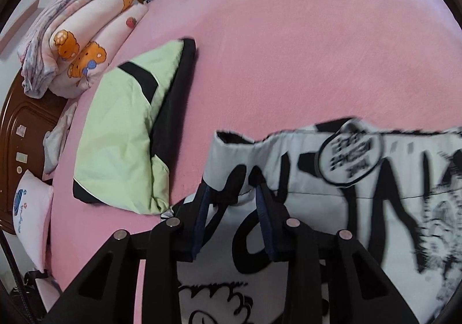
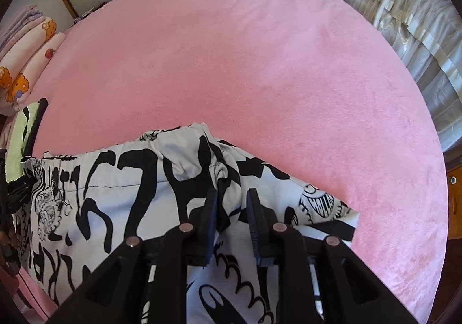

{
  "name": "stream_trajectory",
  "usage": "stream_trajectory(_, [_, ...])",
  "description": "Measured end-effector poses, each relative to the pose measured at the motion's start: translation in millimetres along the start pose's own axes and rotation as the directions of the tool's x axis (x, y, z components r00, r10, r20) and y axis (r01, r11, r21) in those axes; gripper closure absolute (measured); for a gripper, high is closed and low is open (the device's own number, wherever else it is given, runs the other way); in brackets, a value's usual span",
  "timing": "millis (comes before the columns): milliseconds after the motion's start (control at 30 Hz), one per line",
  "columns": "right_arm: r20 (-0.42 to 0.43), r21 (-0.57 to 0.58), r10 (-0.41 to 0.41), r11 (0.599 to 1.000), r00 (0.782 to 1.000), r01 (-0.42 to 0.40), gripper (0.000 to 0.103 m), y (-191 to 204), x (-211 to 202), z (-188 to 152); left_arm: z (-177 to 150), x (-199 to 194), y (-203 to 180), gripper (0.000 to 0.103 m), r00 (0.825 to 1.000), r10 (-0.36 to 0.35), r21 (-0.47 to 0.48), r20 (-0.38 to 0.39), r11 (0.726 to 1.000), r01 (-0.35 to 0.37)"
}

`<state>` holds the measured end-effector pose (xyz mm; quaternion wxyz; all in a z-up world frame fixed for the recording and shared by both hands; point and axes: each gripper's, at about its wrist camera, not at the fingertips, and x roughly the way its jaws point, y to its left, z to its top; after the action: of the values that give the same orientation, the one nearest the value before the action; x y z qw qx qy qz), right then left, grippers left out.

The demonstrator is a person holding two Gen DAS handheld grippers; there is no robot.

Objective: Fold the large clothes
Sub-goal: 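Lay the folded jacket flat with both tools and release it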

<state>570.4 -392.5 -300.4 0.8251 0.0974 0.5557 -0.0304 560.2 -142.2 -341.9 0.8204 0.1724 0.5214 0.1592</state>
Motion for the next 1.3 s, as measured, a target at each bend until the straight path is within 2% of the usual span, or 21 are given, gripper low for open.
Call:
stream_trajectory(67, [0.029,0.011,-0.020,1.000,0.999,0.019,0.077,4,-15,-4,0,-26,-1,0.065,0.997,-0.057,-0.007,0.041,0.998,0.058])
stream_trajectory(133, [0.070,0.015,-0.012,1.000,0.997,0.011,0.077,9,-32,-12,1,-48,0,0.041,0.989,-0.138,-0.027,0.062,0.990,0.140])
stream_trajectory(167, [0.087,0.020,0.002,1.000,0.996,-0.004,0.077,13,-40,-17,-1,-60,-2,0.038,0.982,-0.177,-0.042,0.074,0.983,0.180])
stream_trajectory(267, [0.109,0.035,0.085,0.995,0.990,-0.089,0.077,32,-51,-25,-8,-93,-12,0.038,0.951,-0.293,-0.062,0.100,0.952,0.300])
stream_trajectory(367, [0.106,0.017,0.194,0.980,0.975,-0.196,0.077,64,-55,-37,-24,-121,-32,0.038,0.930,-0.359,-0.059,0.080,0.930,0.364])
stream_trajectory(500, [0.089,-0.009,0.292,0.956,0.952,-0.293,0.077,103,-64,-61,-49,-139,-50,0.038,0.903,-0.430,-0.065,0.022,0.900,0.430])
stream_trajectory(567, [0.082,-0.046,0.334,0.943,0.939,-0.331,0.077,124,-70,-80,-71,-142,-56,0.038,0.868,-0.497,-0.103,-0.016,0.864,0.493])
stream_trajectory(633, [0.075,-0.082,0.365,0.930,0.928,-0.359,0.078,138,-72,-100,-94,-142,-58,0.038,0.840,-0.541,-0.145,-0.043,0.835,0.531])
stream_trajectory(667, [0.066,-0.094,0.375,0.925,0.925,-0.368,0.078,144,-73,-110,-104,-142,-59,0.039,0.829,-0.556,-0.164,-0.054,0.824,0.542])
stream_trajectory(700, [0.057,-0.100,0.379,0.923,0.924,-0.373,0.078,148,-71,-118,-115,-141,-61,0.044,0.815,-0.574,-0.187,-0.071,0.811,0.555])
stream_trajectory(733, [0.040,-0.103,0.382,0.921,0.923,-0.377,0.079,152,-69,-127,-125,-138,-62,0.056,0.802,-0.591,-0.206,-0.087,0.798,0.567])
stream_trajectory(800, [0.005,-0.107,0.401,0.911,0.916,-0.398,0.092,159,-65,-145,-140,-134,-66,0.066,0.785,-0.609,-0.226,-0.115,0.786,0.576])
stream_trajectory(833, [-0.005,-0.109,0.408,0.907,0.913,-0.406,0.094,163,-64,-154,-147,-132,-70,0.075,0.776,-0.617,-0.228,-0.130,0.780,0.582])
stream_trajectory(867, [-0.015,-0.119,0.422,0.899,0.907,-0.420,0.098,166,-63,-161,-151,-131,-72,0.079,0.773,-0.619,-0.222,-0.139,0.780,0.585])
stream_trajectory(933, [-0.017,-0.159,0.432,0.889,0.902,-0.429,0.102,171,-64,-170,-156,-132,-75,0.081,0.782,-0.608,-0.196,-0.138,0.791,0.580])
stream_trajectory(1000, [-0.013,-0.215,0.417,0.887,0.909,-0.410,0.103,179,-64,-175,-157,-130,-76,0.081,0.784,-0.608,-0.187,-0.130,0.791,0.583])
stream_trajectory(1133, [0.004,-0.237,0.408,0.887,0.913,-0.395,0.103,185,-55,-170,-162,-111,-75,0.081,0.763,-0.625,-0.288,-0.165,0.771,0.568])
stream_trajectory(1200, [-0.015,-0.214,0.375,0.904,0.927,-0.369,0.103,183,-43,-166,-168,-105,-77,0.081,0.761,-0.625,-0.331,-0.175,0.765,0.552])
stream_trajectory(1233, [-0.022,-0.202,0.355,0.914,0.935,-0.352,0.103,181,-36,-163,-173,-102,-79,0.081,0.767,-0.613,-0.334,-0.189,0.775,0.537])
stream_trajectory(1300, [-0.027,-0.190,0.339,0.922,0.940,-0.338,0.103,174,-26,-161,-179,-97,-87,0.083,0.792,-0.568,-0.301,-0.224,0.813,0.498])
